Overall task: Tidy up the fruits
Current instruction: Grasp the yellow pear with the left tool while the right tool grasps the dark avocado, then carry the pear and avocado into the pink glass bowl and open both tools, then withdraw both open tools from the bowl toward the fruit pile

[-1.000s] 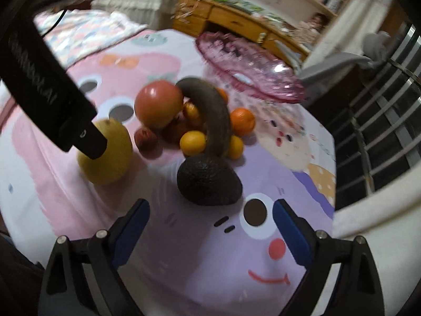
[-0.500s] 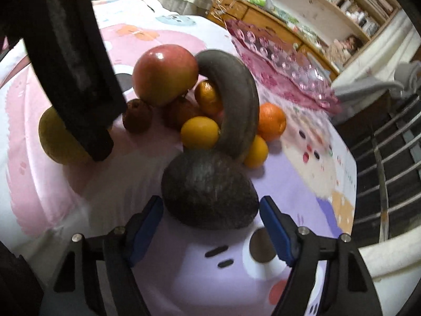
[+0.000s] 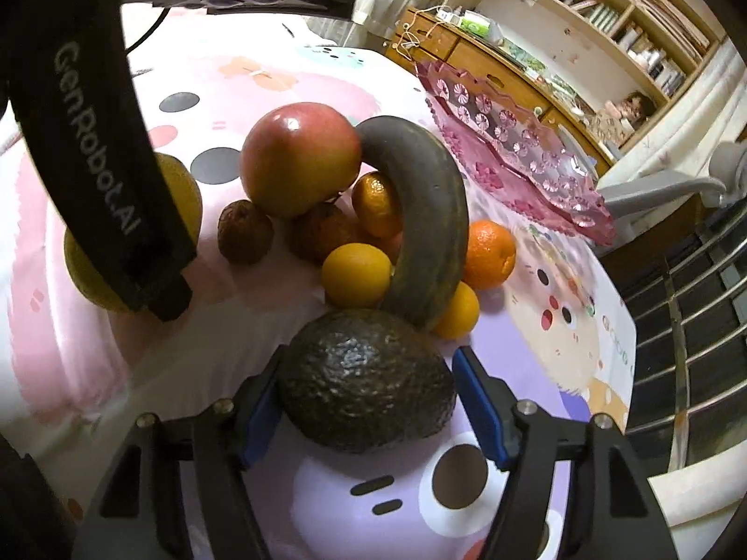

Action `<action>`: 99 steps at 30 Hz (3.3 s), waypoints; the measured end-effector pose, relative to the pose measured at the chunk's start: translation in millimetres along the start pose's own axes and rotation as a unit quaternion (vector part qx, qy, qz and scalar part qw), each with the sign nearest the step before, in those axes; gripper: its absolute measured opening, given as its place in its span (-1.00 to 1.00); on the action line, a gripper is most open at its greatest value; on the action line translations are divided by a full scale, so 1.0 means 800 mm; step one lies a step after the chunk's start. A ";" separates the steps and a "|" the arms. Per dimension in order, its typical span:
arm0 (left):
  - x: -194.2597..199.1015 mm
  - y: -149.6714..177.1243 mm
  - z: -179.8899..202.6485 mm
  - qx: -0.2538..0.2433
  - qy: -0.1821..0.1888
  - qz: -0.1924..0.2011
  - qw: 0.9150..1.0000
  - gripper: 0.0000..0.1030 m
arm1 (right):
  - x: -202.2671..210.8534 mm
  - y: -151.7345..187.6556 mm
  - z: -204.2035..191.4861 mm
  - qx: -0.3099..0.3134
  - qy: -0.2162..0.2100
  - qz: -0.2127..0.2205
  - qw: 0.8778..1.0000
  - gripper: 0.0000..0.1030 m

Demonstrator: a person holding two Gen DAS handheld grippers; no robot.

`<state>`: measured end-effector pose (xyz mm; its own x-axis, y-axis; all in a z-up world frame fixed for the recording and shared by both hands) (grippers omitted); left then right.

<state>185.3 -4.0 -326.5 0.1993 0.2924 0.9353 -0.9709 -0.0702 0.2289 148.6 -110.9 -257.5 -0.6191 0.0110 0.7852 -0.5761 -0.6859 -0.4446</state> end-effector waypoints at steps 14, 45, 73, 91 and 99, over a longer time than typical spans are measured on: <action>0.060 0.009 -0.010 -0.017 -0.003 0.037 0.999 0.31 | 0.023 0.010 0.010 -0.075 -0.006 -0.055 0.996 0.22; 0.311 -0.184 0.082 -0.132 0.007 0.259 0.957 0.31 | 0.050 -0.152 0.189 -0.229 -0.048 0.047 0.971 0.23; 0.199 -0.306 0.097 -0.111 0.045 0.267 0.956 0.66 | -0.112 -0.169 0.207 -0.247 -0.072 -0.003 0.966 0.12; 0.234 -0.239 0.058 -0.087 0.083 0.271 0.955 0.67 | -0.071 -0.153 0.219 -0.332 -0.108 -0.040 0.936 0.15; 0.259 -0.182 0.031 -0.101 0.092 0.269 0.953 0.67 | -0.019 -0.138 0.202 -0.368 -0.115 -0.065 0.920 0.16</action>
<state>371.3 43.2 -159.3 -0.3438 0.4296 0.8350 -0.9353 -0.0772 -0.3453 307.6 -153.3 -150.9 -0.4388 -0.1545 0.8852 -0.8952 -0.0105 -0.4456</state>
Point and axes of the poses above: each gripper's, at about its wrist camera, not at the fingertips, and x roughly against the way its jaws point, z to its right, y to its underside, the point moved 2 cm from there along -x, roughly the way its jaws point, and after that the axes turned 5 degrees about y, right-handed, at the moved point
